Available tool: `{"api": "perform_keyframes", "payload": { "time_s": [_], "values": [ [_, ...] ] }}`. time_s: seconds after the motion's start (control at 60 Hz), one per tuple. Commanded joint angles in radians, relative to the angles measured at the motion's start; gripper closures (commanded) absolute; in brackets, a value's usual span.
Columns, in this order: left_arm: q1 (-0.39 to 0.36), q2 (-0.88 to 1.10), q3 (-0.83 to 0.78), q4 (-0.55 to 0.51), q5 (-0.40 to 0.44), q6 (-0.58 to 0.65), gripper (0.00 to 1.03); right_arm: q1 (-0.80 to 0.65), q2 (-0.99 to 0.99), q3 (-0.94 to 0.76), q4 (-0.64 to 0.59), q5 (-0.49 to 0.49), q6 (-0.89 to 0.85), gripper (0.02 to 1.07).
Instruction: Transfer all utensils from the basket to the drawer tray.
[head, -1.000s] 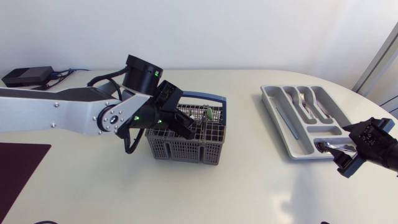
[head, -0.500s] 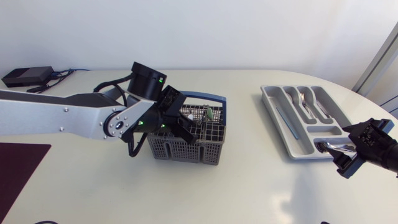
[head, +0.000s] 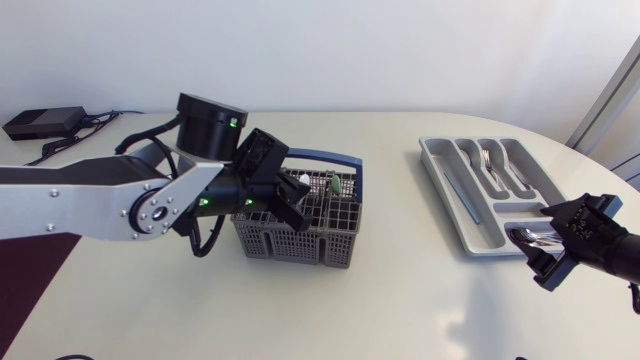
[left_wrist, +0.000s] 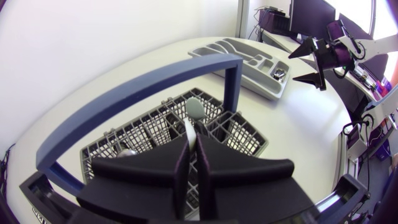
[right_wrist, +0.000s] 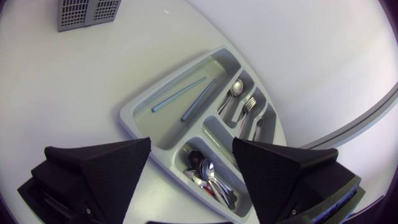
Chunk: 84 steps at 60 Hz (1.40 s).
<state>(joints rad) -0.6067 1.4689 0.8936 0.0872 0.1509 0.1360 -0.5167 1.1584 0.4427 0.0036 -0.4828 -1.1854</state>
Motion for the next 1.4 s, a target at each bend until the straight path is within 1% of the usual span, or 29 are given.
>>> {"api": "perform_keyframes", "payload": {
  "time_s": [0.0,0.15,0.267,0.35,0.433,0.583,0.717,0.767,0.883,0.933,1.017,1.067,1.2,1.383],
  "values": [
    [-0.011,-0.051,-0.028,0.008,0.003,0.017,1.0,0.017,-0.017,-0.029,-0.002,0.007,0.015,0.12],
    [-0.024,-0.093,-0.019,0.006,0.016,0.002,1.0,0.055,-0.04,-0.032,-0.004,0.018,0.055,0.12],
    [-0.022,-0.104,0.007,-0.014,0.045,-0.047,1.0,0.086,-0.066,-0.036,-0.008,0.032,0.081,0.12],
    [-0.019,-0.133,0.019,-0.027,0.05,-0.076,1.0,0.104,-0.094,-0.036,-0.017,0.036,0.102,0.12],
    [-0.019,-0.163,0.045,-0.056,0.065,-0.113,1.0,0.129,-0.131,-0.021,-0.071,0.032,0.124,0.12],
    [-0.024,-0.206,0.09,-0.095,0.065,-0.157,1.0,0.199,-0.187,0.021,-0.16,0.019,0.199,0.12],
    [-0.027,-0.239,0.105,-0.104,0.072,-0.159,1.0,0.28,-0.218,0.064,-0.231,-0.007,0.288,0.12],
    [-0.039,-0.248,0.11,-0.119,0.081,-0.159,1.0,0.316,-0.233,0.08,-0.261,-0.022,0.323,0.12],
    [-0.048,-0.243,0.122,-0.15,0.165,-0.177,1.0,0.388,-0.255,0.156,-0.389,-0.114,0.395,0.12],
    [-0.048,-0.231,0.131,-0.17,0.217,-0.187,1.0,0.425,-0.256,0.183,-0.419,-0.137,0.428,0.12],
    [-0.05,-0.214,0.142,-0.188,0.277,-0.199,1.0,0.5,-0.256,0.231,-0.473,-0.183,0.481,0.12],
    [-0.047,-0.206,0.15,-0.196,0.319,-0.211,1.0,0.537,-0.258,0.254,-0.481,-0.22,0.529,0.12],
    [-0.047,-0.183,0.166,-0.221,0.412,-0.23,1.0,0.652,-0.247,0.295,-0.501,-0.28,0.609,0.13],
    [-0.064,-0.154,0.179,-0.242,0.495,-0.237,1.0,0.754,-0.204,0.332,-0.49,-0.327,0.673,0.13]
  ]
}}
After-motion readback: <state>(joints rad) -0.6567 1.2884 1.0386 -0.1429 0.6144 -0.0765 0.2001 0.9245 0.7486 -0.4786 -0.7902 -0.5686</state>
